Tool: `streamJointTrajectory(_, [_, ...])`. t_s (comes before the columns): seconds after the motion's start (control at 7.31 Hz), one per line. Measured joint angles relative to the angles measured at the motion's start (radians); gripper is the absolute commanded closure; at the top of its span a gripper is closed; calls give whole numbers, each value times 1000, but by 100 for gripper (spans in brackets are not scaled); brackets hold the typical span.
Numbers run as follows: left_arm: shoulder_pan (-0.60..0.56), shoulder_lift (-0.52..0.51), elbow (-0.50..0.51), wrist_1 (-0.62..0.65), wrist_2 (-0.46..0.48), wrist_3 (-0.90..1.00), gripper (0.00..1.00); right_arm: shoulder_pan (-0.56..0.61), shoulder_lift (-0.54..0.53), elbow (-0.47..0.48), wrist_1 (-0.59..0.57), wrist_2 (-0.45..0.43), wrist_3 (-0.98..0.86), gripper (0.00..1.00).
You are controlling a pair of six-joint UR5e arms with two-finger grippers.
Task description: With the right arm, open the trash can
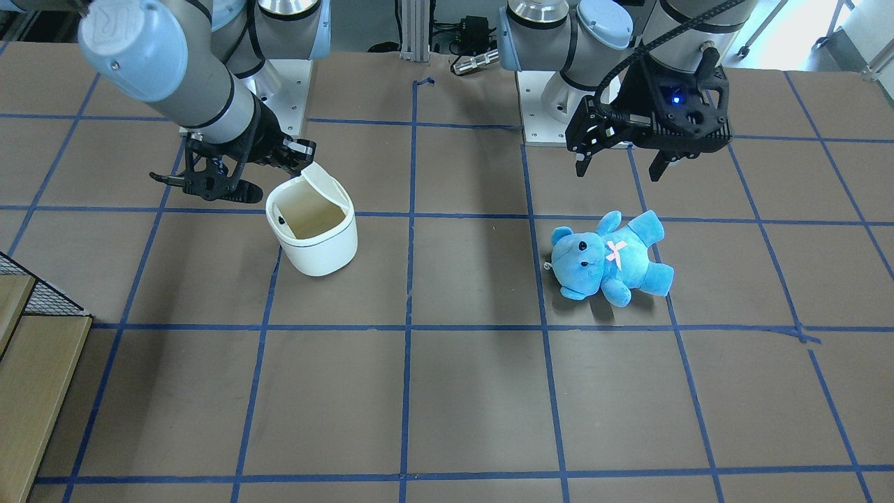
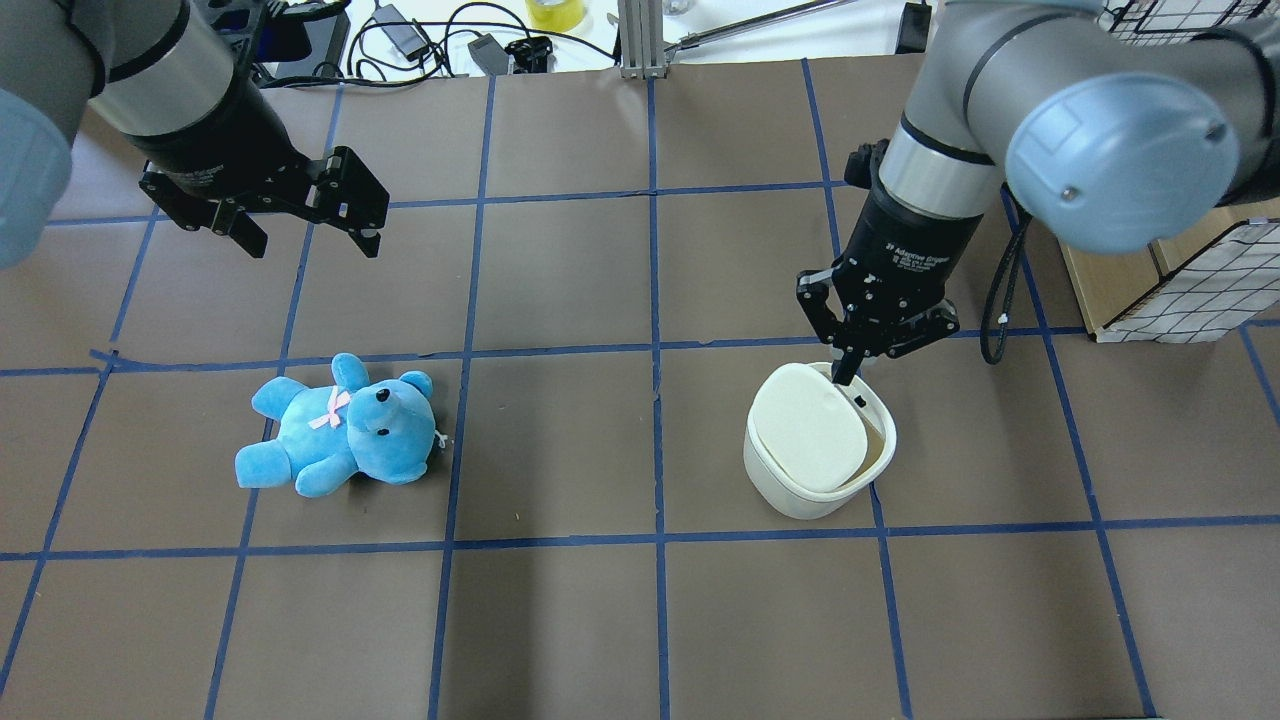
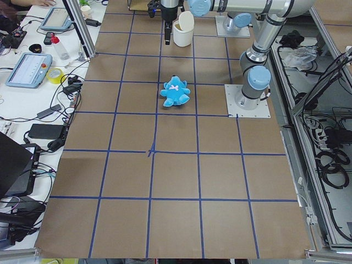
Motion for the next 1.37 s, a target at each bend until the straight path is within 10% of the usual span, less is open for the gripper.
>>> streamJointTrajectory(0.27, [0,0,0,0,1,0,0,-1,-1,-120,34,-16,-1,100])
streamJointTrajectory(0.68, [0,0,0,0,0,-1,0,-4,-1,-191,35,-101,-45,57])
streamJointTrajectory(1.09, [0,0,0,0,1,-1,0,-16,3,-197,-31,-212,-185,53])
streamJointTrajectory(1.23, [0,0,0,0,1,0,0,-31,4,-198,-53,-219,-226,44])
streamJointTrajectory(1.37, [0,0,0,0,1,0,0,-56,4,-201,-64,-219,-270,15])
